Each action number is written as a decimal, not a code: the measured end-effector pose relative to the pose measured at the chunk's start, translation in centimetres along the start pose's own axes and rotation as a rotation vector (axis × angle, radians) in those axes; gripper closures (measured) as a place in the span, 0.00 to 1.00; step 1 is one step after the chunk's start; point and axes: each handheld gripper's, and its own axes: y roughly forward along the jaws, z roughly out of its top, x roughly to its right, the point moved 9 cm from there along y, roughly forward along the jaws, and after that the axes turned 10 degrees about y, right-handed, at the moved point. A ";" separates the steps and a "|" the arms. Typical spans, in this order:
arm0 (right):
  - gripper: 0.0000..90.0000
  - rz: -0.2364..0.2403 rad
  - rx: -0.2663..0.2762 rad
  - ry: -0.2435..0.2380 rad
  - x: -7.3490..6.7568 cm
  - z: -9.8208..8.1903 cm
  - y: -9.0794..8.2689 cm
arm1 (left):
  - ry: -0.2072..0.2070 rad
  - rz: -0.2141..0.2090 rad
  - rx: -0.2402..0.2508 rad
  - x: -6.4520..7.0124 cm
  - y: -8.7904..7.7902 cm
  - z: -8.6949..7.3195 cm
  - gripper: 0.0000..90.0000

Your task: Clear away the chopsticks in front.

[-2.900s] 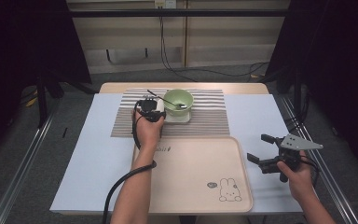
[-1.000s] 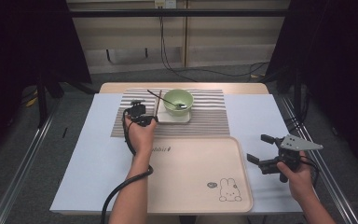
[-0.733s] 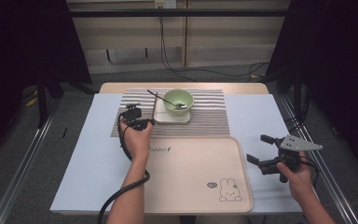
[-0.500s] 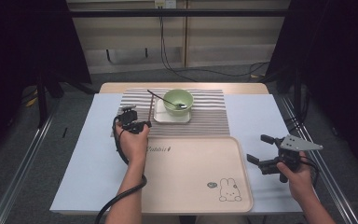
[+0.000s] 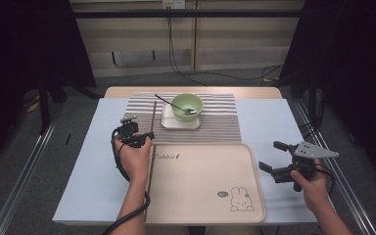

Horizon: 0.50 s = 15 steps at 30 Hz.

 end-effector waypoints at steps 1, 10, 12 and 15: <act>0.02 -0.001 0.003 0.004 0.0 0.0 0.0 | -0.005 -0.005 0.004 0.1 -0.1 -0.2 0.96; 0.02 -0.003 0.002 0.007 0.0 0.0 -0.1 | 0.011 -0.008 0.004 0.3 -1.4 -1.8 0.96; 0.02 0.001 0.001 0.007 0.0 0.0 -0.1 | 0.015 -0.006 0.005 0.3 -1.5 -2.0 0.96; 0.02 -0.002 0.002 0.007 0.0 0.0 0.0 | 0.016 -0.007 0.004 0.3 -1.8 -2.5 0.96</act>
